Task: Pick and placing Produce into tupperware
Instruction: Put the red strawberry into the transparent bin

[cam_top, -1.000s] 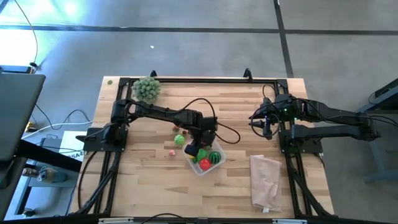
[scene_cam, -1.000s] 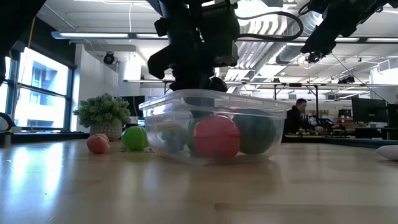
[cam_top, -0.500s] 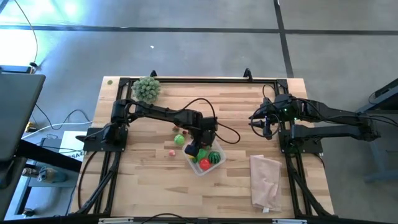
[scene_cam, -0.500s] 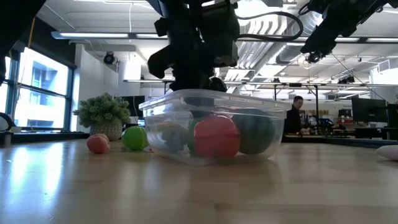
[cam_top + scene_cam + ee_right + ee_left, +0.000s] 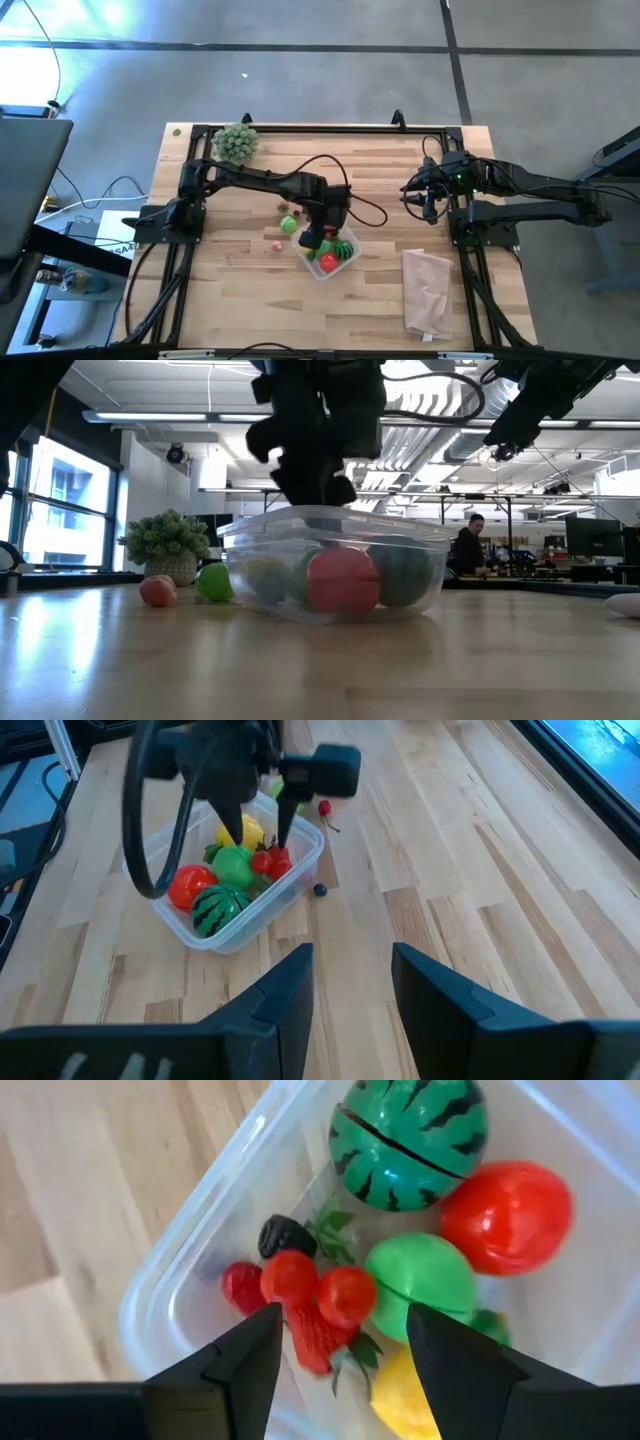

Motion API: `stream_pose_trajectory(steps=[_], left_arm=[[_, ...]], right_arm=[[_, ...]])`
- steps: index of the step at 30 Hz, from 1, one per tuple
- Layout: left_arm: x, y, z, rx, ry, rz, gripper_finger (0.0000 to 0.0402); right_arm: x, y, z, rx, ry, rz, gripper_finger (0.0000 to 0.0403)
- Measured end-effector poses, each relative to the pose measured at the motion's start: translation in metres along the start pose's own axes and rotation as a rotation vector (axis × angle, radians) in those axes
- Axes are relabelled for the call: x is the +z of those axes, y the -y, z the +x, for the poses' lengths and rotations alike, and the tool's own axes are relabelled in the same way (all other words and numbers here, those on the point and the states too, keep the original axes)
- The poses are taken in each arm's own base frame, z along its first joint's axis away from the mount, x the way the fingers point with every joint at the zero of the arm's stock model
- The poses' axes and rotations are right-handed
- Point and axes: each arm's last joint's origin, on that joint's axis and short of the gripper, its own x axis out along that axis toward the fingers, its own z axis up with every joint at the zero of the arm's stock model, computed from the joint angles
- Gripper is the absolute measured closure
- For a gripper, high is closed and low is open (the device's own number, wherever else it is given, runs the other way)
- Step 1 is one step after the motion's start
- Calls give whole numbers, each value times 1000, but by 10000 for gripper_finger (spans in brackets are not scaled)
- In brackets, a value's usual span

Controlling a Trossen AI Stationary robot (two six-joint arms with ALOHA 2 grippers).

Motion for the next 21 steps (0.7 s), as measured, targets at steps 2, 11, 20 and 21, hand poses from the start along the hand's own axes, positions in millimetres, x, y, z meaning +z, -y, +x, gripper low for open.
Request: stream_pose_trajectory(steps=[2, 11, 20, 21], left_arm=[[4, 1, -12, -6, -22, -33, 200], [6, 8, -68, 67, -198, -104, 230], [-35, -25, -87, 131, -370, -285, 257], [-41, -29, -87, 132, -367, -295, 259]], right_arm=[[0, 0, 0, 0, 0, 0, 274], [0, 0, 0, 0, 0, 0, 274], [0, 0, 0, -1, 0, 0, 274], [0, 0, 0, -1, 0, 0, 274]])
